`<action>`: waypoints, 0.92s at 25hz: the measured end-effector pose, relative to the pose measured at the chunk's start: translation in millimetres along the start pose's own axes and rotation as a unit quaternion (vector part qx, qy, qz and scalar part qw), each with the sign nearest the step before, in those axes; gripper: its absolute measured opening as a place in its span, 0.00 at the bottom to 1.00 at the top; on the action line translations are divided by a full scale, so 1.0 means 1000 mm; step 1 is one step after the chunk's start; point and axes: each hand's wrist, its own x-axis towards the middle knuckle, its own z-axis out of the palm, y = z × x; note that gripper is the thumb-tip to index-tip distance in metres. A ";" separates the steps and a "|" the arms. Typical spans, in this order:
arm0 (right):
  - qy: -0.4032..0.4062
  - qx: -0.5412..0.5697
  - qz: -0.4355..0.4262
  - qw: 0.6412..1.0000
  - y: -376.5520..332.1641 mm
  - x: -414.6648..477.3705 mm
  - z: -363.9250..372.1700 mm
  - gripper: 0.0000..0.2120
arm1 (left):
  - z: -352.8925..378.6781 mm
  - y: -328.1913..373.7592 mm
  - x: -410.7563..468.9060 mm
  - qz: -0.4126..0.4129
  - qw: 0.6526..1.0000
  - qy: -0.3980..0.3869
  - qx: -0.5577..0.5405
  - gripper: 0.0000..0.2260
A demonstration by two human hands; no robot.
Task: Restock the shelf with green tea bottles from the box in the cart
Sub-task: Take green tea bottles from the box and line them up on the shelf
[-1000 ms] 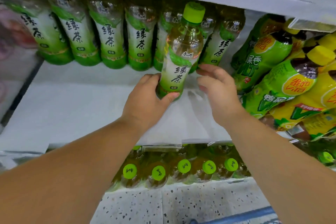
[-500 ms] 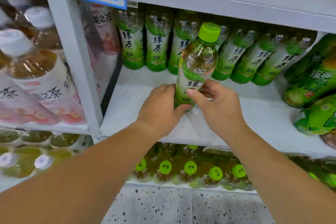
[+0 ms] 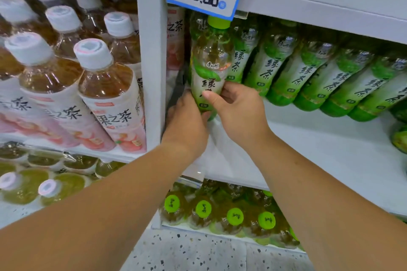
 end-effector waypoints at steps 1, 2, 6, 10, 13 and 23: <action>-0.001 0.005 0.003 1.000 0.000 0.004 0.005 0.14 | 0.000 0.001 0.002 -0.029 1.000 0.003 0.001 0.18; -0.002 0.012 0.006 1.000 0.001 0.008 0.009 0.13 | 0.001 0.002 0.004 -0.057 0.998 0.005 -0.001 0.18; 0.012 0.008 0.023 1.000 0.000 0.019 0.021 0.20 | 0.001 0.003 0.011 -0.115 0.993 -0.004 -0.017 0.19; 0.025 -0.003 0.031 0.999 0.001 0.022 0.028 0.21 | 0.001 0.003 0.014 -0.128 0.991 0.006 -0.038 0.21; 0.031 -0.013 0.031 0.999 0.000 0.023 0.027 0.22 | 0.001 0.004 0.014 -0.128 0.989 0.010 -0.072 0.21; 0.025 -0.027 0.127 0.991 -0.008 0.003 0.012 0.13 | -0.011 0.005 -0.001 -0.080 0.986 -0.044 -0.137 0.28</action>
